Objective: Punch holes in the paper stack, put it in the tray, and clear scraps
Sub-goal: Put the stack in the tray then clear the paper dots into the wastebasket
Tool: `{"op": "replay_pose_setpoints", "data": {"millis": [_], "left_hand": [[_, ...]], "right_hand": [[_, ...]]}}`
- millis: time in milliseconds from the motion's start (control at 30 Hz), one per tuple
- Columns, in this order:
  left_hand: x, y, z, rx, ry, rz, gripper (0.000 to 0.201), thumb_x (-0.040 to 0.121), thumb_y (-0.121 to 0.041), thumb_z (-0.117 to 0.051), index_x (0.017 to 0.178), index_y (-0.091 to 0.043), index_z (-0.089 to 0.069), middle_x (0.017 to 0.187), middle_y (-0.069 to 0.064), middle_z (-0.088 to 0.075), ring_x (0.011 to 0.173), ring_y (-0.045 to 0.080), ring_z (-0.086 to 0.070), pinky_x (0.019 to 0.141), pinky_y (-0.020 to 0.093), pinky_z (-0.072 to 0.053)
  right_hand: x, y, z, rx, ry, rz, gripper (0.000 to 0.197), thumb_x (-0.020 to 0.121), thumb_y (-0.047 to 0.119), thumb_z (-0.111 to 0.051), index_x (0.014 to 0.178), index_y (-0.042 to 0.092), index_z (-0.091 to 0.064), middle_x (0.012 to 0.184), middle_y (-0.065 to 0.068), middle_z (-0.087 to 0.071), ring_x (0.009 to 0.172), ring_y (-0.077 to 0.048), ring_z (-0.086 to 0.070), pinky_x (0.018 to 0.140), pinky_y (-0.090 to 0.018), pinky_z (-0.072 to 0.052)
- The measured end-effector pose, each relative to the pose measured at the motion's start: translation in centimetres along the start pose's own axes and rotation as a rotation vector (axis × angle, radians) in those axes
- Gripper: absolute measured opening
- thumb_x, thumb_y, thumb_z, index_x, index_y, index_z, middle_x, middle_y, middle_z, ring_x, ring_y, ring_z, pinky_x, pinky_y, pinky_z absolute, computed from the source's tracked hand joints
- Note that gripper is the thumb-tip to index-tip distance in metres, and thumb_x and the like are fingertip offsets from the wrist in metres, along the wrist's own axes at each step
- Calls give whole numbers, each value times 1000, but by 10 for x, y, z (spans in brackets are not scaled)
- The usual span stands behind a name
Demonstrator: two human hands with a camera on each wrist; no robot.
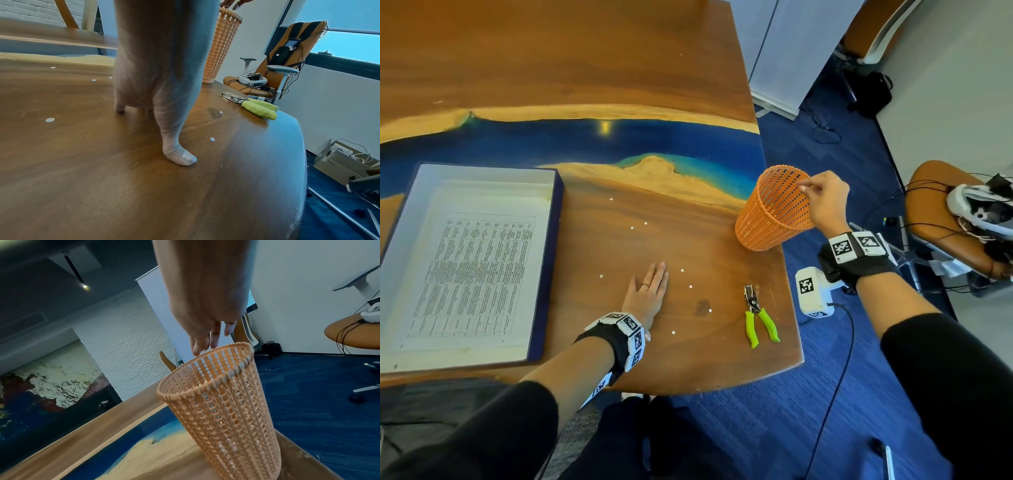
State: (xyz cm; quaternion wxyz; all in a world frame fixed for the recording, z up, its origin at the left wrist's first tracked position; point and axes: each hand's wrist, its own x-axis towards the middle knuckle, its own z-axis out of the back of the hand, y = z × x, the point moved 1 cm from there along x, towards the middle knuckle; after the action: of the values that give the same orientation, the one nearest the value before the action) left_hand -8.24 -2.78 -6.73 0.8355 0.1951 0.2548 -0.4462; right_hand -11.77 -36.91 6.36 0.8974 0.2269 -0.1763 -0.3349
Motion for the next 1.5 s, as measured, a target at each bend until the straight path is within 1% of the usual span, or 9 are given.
{"op": "replay_pose_setpoints", "data": {"millis": [133,333,467,533,633,733,833,1067,1500], "left_hand": [[1,0,0,-3,12,-4,129,71,-38,-79,148,0,17,155,14,27,147,28,16,118,47,-16],[1,0,0,15,24,-3,134,67,-42,-80,148,0,18,155,15,27,147,29,16,117,48,-17],[1,-2,1,13,12,6,122,76,-33,-76,148,1,15,155,16,25,147,31,14,117,50,-17],[0,-3,1,5,4,19,110,83,-25,-69,148,2,15,156,17,23,147,31,13,116,51,-18],[1,-6,2,28,11,29,106,85,-24,-67,148,2,14,156,18,21,147,33,12,115,53,-18],[1,-7,2,46,8,42,107,84,-27,-67,148,2,14,156,19,20,147,33,11,114,54,-20],[1,-7,2,73,6,47,106,85,-28,-66,148,3,14,156,19,20,147,34,10,114,53,-21],[2,-8,3,63,7,50,106,85,-27,-66,149,2,13,157,19,19,147,33,8,114,54,-21],[6,-9,5,77,50,54,107,86,-28,-65,148,3,16,156,19,22,146,35,11,114,57,-19]], "right_hand": [[-2,5,3,-44,-27,-35,31,94,10,-41,109,19,-66,95,-5,-75,105,-25,-61,98,-46,-33],[-7,9,7,76,-123,12,12,77,33,-66,71,23,-63,73,2,-70,73,-18,-65,85,-52,-48],[-41,33,-3,77,-202,208,12,83,23,-65,78,14,-59,80,1,-61,77,-11,-50,75,-26,-40],[-70,42,-21,70,-121,337,8,86,17,-63,82,10,-60,81,-2,-59,79,-14,-50,73,-25,-38],[-115,33,-65,54,193,373,2,85,11,-63,86,9,-64,85,-5,-62,80,-15,-54,72,-29,-46],[-156,10,-107,3,513,231,5,82,9,-66,86,10,-69,88,-7,-63,78,-19,-59,73,-42,-53],[-183,-9,-129,0,673,78,8,78,4,-69,85,6,-73,89,-11,-65,76,-20,-59,78,-44,-52],[-194,-16,-131,88,659,29,11,76,2,-70,87,0,-73,92,-16,-65,80,-27,-61,78,-35,-47],[-208,-15,-142,58,574,95,6,83,6,-62,79,6,-67,89,-8,-61,82,-24,-58,70,-41,-48]]}}
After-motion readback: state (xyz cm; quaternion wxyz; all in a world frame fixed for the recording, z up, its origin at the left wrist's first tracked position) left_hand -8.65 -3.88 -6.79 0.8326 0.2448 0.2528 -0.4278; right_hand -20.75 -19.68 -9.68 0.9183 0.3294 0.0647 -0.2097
